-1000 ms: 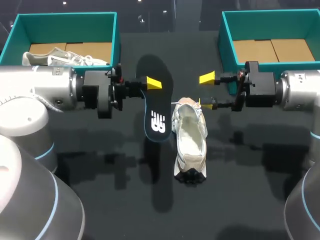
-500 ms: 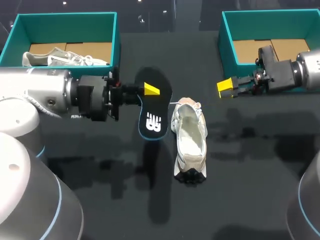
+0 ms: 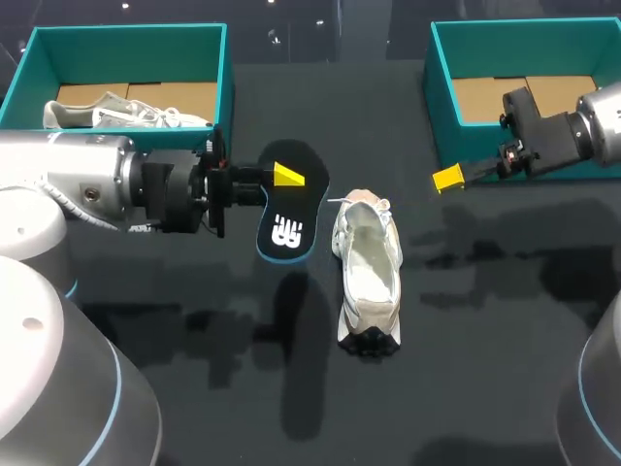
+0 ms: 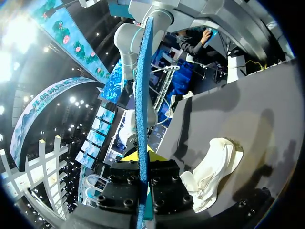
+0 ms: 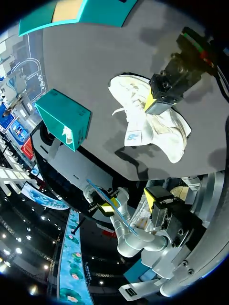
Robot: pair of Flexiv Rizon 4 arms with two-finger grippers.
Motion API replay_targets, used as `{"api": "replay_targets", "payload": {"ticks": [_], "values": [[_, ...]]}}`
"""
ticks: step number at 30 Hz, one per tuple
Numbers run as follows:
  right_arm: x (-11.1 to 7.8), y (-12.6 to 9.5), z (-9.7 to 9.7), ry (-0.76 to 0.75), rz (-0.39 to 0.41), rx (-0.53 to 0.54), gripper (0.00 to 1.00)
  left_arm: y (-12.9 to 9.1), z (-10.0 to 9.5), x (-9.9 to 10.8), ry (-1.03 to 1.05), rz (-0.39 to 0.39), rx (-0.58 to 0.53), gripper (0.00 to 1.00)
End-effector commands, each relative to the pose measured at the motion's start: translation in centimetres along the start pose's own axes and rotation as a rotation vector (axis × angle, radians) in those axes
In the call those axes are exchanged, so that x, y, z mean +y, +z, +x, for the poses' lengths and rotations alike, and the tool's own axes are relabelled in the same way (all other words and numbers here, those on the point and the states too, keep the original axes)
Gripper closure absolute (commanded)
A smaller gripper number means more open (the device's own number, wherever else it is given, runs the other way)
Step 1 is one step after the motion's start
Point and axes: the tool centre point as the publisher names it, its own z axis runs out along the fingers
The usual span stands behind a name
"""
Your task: Take the shoe out of the shoebox, open the shoe tongue, remove and reinsert the insole, then place the shoe into the shoebox
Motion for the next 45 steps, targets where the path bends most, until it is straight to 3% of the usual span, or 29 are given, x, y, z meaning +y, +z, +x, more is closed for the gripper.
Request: {"api": "replay_targets", "payload": {"ticks": [1,8,20,29,43,45], "values": [[0.0,0.1,0.1,0.002,0.004,-0.003,0.00,0.5,0.4,-0.7,-0.013,0.007,0.009,1.00],[-2.4,-0.6,-0.1,-0.162,0.078,-0.184,0.00,2.5,2.3,-3.7,-0.095,0.050,0.002,1.00],[-6.9,1.4,-2.8,-0.236,0.159,-0.287,0.00,4.3,6.1,-5.0,-0.272,0.079,0.011,1.00],[-8.5,3.7,-3.9,-0.237,0.206,-0.364,0.00,4.7,7.1,-4.9,-0.315,0.073,0.015,1.00],[-8.5,3.7,-3.9,-0.237,0.206,-0.364,0.00,4.7,7.1,-4.9,-0.315,0.073,0.015,1.00],[-8.9,4.2,-3.6,-0.364,0.214,-0.343,0.00,5.2,7.6,-4.7,-0.320,0.076,0.019,1.00]]}}
